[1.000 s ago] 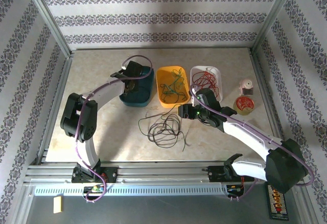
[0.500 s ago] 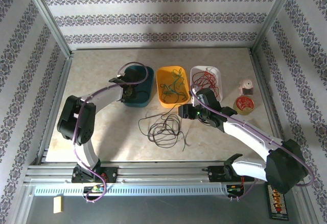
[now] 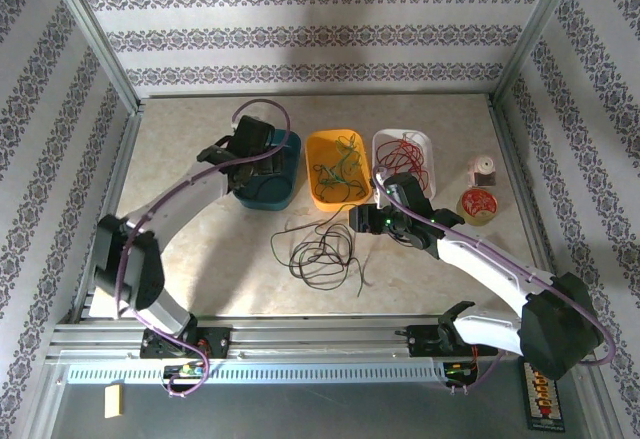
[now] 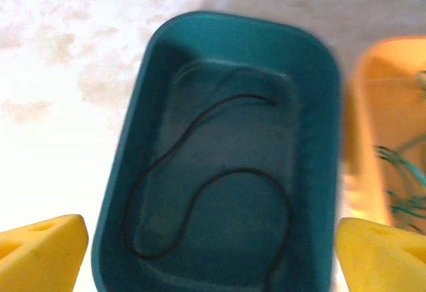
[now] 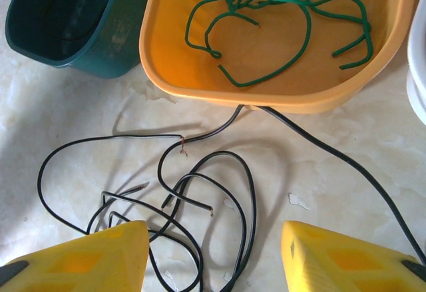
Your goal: Untangle the cables
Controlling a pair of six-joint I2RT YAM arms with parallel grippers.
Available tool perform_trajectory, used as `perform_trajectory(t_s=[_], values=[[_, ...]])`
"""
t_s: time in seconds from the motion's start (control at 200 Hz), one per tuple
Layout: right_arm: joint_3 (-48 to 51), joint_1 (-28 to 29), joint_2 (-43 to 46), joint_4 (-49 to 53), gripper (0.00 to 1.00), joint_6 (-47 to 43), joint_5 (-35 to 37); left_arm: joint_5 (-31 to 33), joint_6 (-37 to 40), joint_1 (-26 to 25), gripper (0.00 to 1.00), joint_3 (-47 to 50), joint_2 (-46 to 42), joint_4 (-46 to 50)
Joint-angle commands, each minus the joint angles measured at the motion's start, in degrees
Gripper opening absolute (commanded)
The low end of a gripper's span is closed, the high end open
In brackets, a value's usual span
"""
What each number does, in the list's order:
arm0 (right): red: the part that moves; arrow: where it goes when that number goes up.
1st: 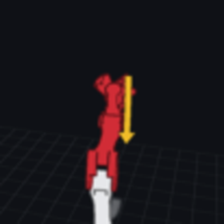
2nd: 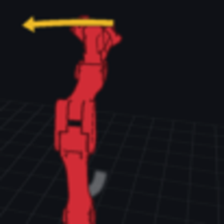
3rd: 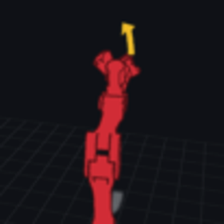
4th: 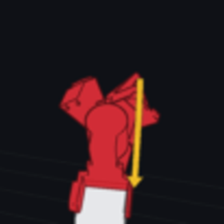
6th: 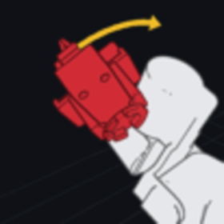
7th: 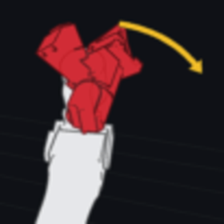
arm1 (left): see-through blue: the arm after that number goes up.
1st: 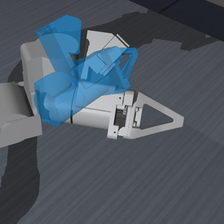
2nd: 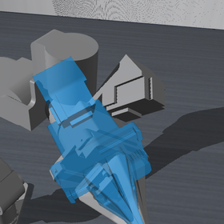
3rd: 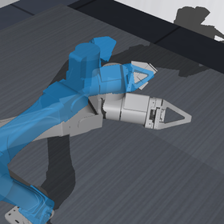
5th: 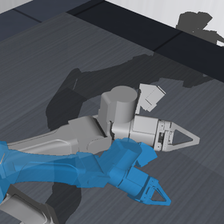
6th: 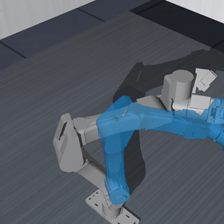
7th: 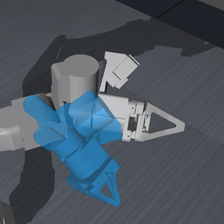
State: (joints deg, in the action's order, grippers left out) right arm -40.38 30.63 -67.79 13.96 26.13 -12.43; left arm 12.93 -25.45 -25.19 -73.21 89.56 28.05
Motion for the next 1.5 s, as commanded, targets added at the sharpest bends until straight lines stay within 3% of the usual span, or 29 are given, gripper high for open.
perform_trajectory(t_s=[0.0, 0.155, 0.395, 0.635, 0.68, 0.745, 0.985, 1.195, 1.35, 1.494], values=[[-1.54, 1.48, -1.83, 0.84, 0.55, -2.36, -3.48, -3.65, 1.50, -3.58, 0.95, 5.15, -5.42, 6.94], [-3.91, 7.06, -8.82, 3.39, 0.55, -6.55, -4.90, -9.69, -1.25, -5.19, 0.93, 14.47, -7.62, 15.46], [-7.07, 11.13, -15.61, 4.88, 0.56, -9.35, -1.58, -23.91, -1.20, -7.30, 0.93, 22.79, -5.17, 12.29], [-6.73, 11.64, -19.84, 4.22, 0.56, -9.61, -0.59, -24.18, -2.91, -8.38, 0.90, 22.67, -0.46, 5.28], [-6.41, 11.71, -20.54, 3.99, 0.56, -9.53, -0.50, -23.32, -2.68, -8.56, 0.86, 21.90, 0.78, 5.17], [-5.88, 11.69, -21.44, 3.73, 0.55, -9.42, -0.19, -22.33, -2.01, -8.78, 0.71, 20.86, 2.32, 4.97], [-2.52, 11.43, -23.84, 1.41, 0.54, -6.79, 1.47, -25.77, -1.45, -9.00, 0.00, 20.30, 3.04, -0.67], [-0.51, 9.72, -27.40, 0.53, 0.54, -3.06, 2.68, -23.96, 4.08, -8.91, 0.00, 7.08, -5.06, 15.33], [-0.14, 9.22, -28.54, 0.13, 0.54, -2.52, 2.29, -14.66, 12.22, -8.15, 0.00, -7.77, -7.74, 31.07], [-0.14, 8.68, -27.55, -0.16, 0.54, -2.80, 1.97, -8.69, 15.46, -5.87, 0.00, -19.04, -8.31, 38.26]])
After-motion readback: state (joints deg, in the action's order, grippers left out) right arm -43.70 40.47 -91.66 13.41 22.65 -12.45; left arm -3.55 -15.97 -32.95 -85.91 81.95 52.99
